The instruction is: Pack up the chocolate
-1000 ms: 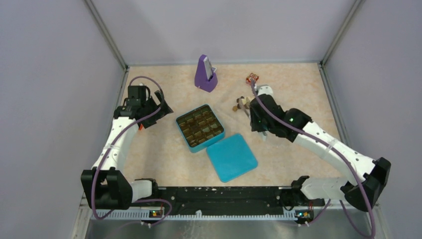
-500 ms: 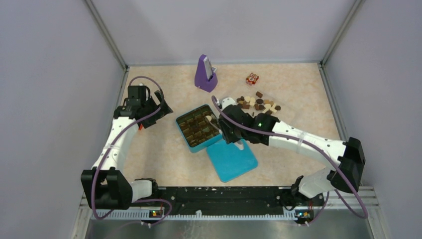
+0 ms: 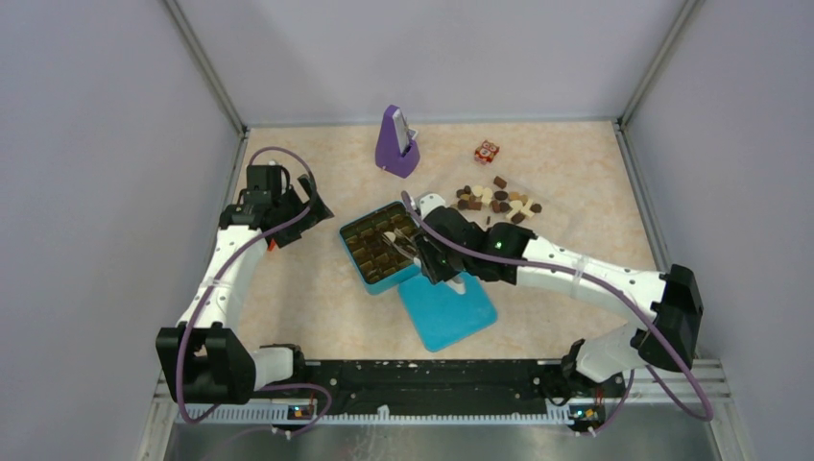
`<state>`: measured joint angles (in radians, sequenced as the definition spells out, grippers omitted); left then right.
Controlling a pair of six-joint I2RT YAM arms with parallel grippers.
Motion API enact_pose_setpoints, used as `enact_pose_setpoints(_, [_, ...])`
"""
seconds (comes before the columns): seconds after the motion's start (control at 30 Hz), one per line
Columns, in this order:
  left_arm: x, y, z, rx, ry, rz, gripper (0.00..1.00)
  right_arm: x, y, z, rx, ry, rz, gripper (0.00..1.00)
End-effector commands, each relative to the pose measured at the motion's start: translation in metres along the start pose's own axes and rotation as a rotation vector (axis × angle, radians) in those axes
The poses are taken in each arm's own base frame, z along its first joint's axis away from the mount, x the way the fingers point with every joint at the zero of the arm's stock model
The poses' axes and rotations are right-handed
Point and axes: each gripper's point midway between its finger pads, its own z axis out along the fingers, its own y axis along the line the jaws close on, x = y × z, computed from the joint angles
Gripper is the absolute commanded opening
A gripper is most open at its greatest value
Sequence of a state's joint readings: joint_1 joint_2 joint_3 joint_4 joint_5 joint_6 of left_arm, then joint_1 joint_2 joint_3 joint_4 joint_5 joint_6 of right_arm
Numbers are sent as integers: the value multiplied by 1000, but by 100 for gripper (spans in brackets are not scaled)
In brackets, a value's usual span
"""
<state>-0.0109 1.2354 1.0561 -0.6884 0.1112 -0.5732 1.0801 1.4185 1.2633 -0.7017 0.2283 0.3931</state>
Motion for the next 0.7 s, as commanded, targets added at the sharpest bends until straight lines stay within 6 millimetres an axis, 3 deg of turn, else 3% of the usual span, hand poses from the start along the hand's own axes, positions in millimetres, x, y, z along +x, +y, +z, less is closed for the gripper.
enact_pose_setpoints(0.0, [-6,-1,0,8,-30,3,99,2,5,-1,-7,-9,-2,18])
enact_pose_setpoints(0.27, [-5,-1,0,12,-27,0,99,13,-3,2,34,13,6,20])
enact_pose_setpoints(0.43, [-5,-3,0,17,-25,0,99,8,-3,4,43,-4,9,32])
enact_pose_setpoints(0.5, [-6,-3,0,20,-26,0,99,6,-3,4,43,-5,6,41])
enact_pose_setpoints(0.67, [-6,-3,-1,19,-27,0,99,2,-2,4,44,-13,7,47])
